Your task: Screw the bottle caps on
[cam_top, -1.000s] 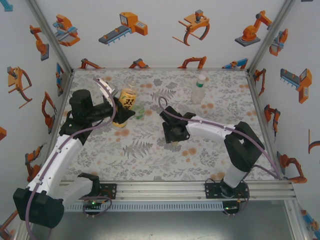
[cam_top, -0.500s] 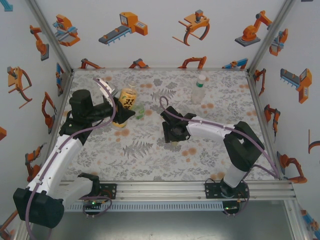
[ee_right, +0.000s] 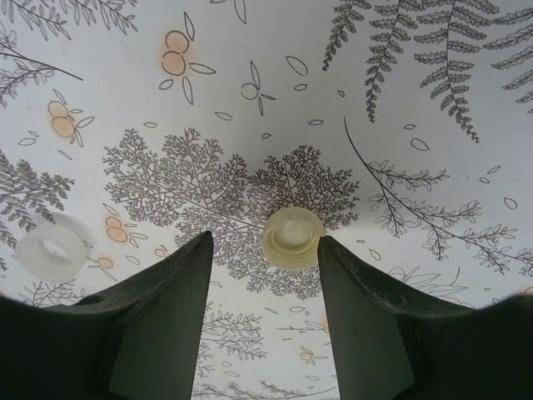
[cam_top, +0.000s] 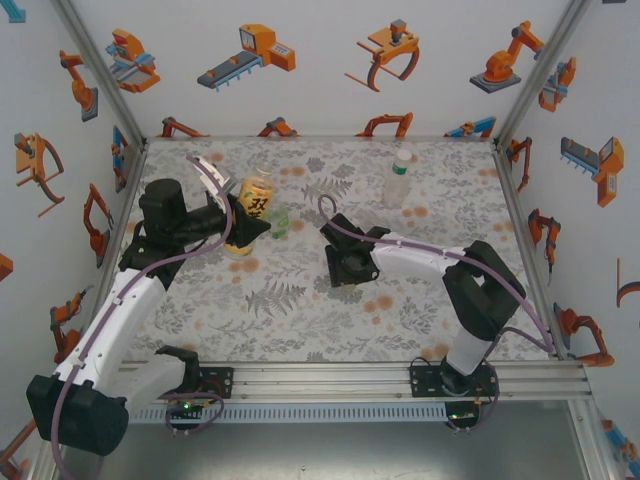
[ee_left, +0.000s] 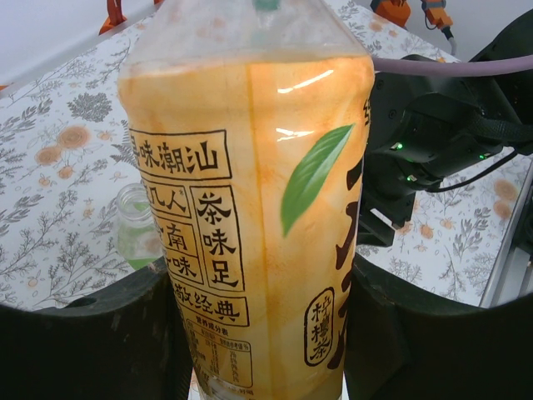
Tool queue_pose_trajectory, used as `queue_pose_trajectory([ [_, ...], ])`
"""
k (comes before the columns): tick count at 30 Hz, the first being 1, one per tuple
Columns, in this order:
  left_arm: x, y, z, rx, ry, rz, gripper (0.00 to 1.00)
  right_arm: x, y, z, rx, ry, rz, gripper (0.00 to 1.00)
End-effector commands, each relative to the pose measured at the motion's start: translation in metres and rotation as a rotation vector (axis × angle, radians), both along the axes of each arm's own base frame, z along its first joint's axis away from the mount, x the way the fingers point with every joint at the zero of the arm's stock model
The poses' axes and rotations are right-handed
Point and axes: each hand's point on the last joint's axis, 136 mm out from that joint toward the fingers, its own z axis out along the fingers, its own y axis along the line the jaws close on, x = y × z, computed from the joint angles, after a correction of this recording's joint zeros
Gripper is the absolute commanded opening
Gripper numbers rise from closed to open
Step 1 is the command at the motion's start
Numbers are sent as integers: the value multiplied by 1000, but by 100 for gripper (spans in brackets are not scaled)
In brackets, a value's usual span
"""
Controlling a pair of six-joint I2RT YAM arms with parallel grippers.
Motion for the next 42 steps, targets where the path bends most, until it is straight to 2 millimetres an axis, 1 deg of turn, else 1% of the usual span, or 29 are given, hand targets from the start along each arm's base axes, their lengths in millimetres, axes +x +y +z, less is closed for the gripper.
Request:
queue_pose_trajectory([
  [1, -3, -2, 5, -15, -5, -23, 0, 0, -5, -1, -36, 5, -2, 52],
  [10, -2, -2, 4, -15, -3, -22, 0, 1, -6, 1, -38, 2, -2, 51],
  [15, -2, -2, 5, -16, -5, -23, 0, 4, -8, 15, -36, -30, -4, 52],
  [18, -2, -2, 4, -16, -4, -22, 0, 4, -10, 18, -37, -43, -7, 51],
  [42, -1, -3, 3, -16, 2, -22, 0, 0, -13, -4, -74, 1, -7, 52],
])
